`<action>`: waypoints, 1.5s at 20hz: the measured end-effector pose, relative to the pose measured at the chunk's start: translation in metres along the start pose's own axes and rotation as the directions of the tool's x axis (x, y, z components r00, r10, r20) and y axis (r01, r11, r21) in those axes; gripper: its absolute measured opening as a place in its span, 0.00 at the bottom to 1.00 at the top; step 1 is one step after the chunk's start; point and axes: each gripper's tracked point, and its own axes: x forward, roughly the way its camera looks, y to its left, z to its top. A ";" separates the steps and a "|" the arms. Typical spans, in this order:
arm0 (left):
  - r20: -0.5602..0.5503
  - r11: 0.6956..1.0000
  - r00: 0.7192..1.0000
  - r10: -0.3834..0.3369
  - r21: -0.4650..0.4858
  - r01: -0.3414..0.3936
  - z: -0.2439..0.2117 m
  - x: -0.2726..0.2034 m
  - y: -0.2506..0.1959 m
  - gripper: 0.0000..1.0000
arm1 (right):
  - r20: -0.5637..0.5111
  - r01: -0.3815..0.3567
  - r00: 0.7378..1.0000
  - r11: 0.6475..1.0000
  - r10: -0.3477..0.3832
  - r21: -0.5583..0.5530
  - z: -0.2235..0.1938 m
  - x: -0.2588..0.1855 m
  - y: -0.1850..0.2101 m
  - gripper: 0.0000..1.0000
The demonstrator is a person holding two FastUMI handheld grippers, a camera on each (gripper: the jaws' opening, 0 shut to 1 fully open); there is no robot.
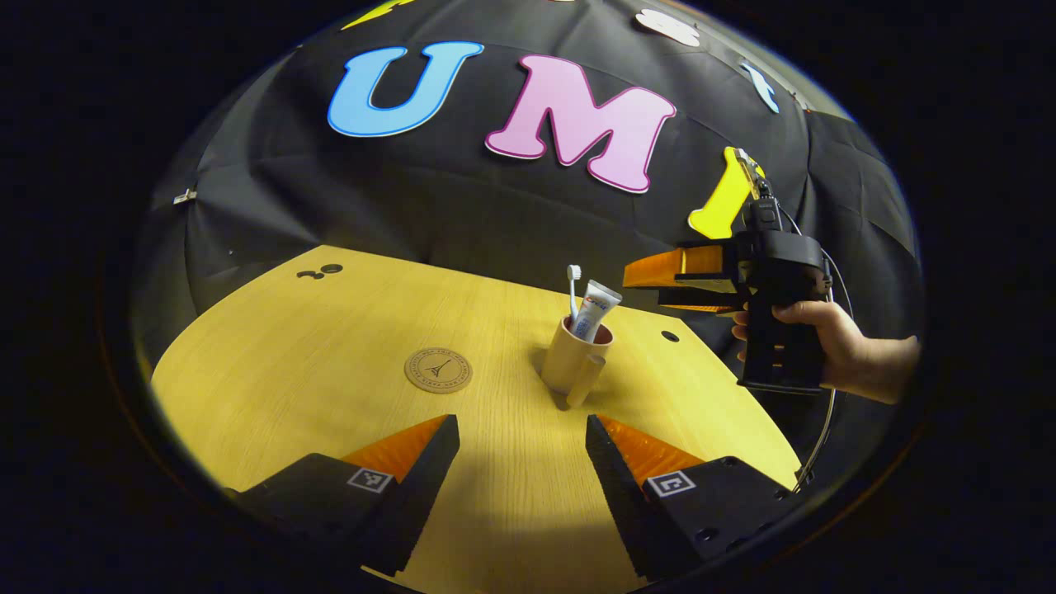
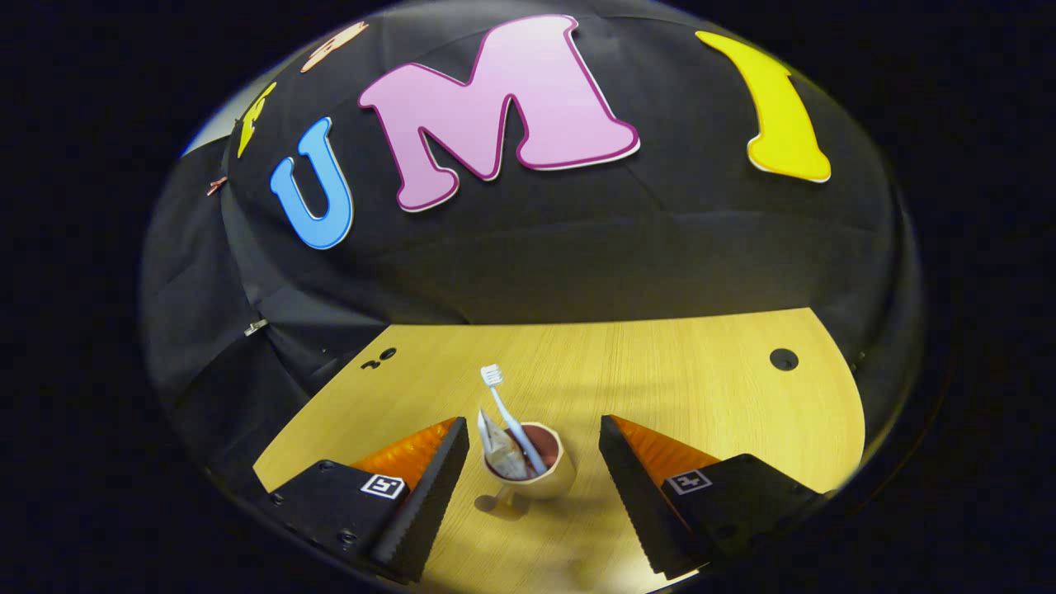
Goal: Put the toothbrush and toothpaste on the desktop into the cup, then pick up the cup and place it on the coaster on the desktop.
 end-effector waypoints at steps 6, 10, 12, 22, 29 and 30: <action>-0.016 0.999 0.999 0.039 -0.037 -0.040 -0.002 -0.017 0.026 0.96 | -0.294 0.068 0.954 0.998 -0.067 -0.010 -0.055 0.005 0.003 0.98; -0.034 0.993 0.997 0.073 -0.088 -0.075 -0.011 -0.031 0.050 0.96 | -0.452 0.137 0.885 0.990 -0.112 0.023 -0.090 0.019 0.002 0.98; -0.059 0.991 0.995 0.079 -0.102 -0.085 -0.020 -0.041 0.059 0.96 | -0.484 0.162 0.868 0.984 -0.110 0.067 -0.098 0.030 0.010 0.98; -0.189 0.991 0.978 0.085 -0.087 -0.103 -0.064 -0.083 0.102 0.96 | -0.619 0.232 0.764 0.973 -0.181 0.001 -0.124 0.059 0.034 0.98; -0.232 0.992 0.970 0.076 -0.085 -0.098 -0.075 -0.094 0.112 0.96 | -0.678 0.298 0.705 0.954 -0.210 0.014 -0.142 0.072 0.033 0.90; -0.235 0.992 0.969 0.072 -0.081 -0.094 -0.075 -0.095 0.112 0.96 | -0.683 0.305 0.700 0.952 -0.209 0.021 -0.143 0.074 0.034 0.89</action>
